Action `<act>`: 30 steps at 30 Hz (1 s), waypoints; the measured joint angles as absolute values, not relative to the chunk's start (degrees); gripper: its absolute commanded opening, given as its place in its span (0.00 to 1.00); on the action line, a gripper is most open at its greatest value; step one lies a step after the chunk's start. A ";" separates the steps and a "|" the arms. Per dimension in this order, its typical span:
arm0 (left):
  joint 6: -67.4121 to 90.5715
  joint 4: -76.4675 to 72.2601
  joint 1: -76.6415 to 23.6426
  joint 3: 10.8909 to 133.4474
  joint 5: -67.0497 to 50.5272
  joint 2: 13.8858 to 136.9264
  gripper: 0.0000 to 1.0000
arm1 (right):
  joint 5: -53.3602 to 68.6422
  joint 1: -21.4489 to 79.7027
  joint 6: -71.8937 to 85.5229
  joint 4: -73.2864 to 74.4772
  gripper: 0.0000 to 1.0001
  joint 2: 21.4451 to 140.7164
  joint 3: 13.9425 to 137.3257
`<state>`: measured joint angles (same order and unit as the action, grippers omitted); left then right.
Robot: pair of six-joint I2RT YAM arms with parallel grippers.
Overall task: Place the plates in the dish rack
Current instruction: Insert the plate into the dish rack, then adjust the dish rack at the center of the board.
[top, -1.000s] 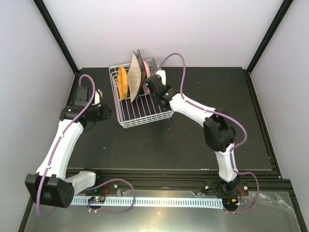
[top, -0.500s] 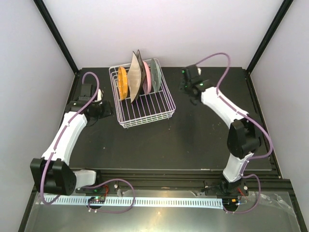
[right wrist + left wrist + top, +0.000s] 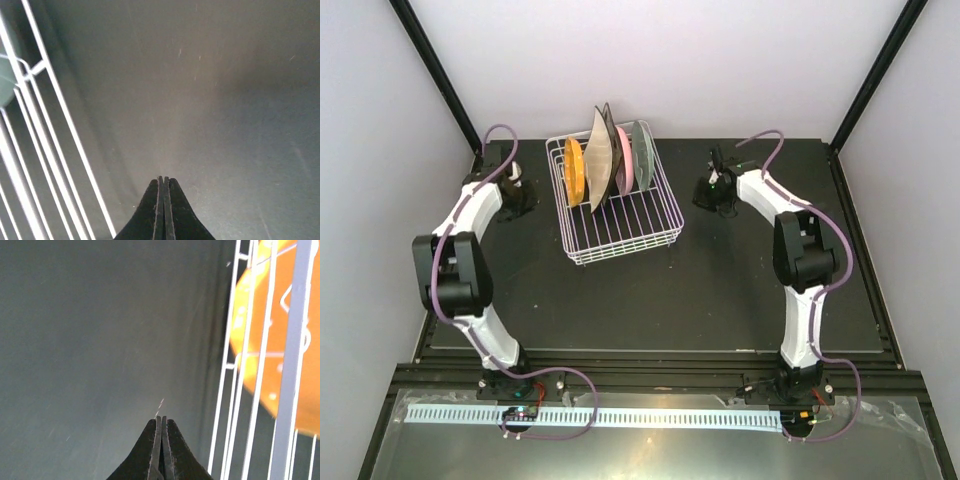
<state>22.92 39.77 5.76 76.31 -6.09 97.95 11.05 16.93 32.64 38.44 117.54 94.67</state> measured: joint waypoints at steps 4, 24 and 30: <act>22.87 37.21 5.48 82.37 -9.04 106.08 0.02 | 14.96 16.95 32.97 38.13 0.01 121.12 93.58; 17.50 37.71 1.39 104.16 -13.93 125.14 0.02 | 11.20 26.35 28.34 41.41 0.01 113.19 84.64; 16.67 39.11 0.16 112.79 -16.01 130.76 0.03 | 10.76 29.69 28.86 41.43 0.01 107.31 75.42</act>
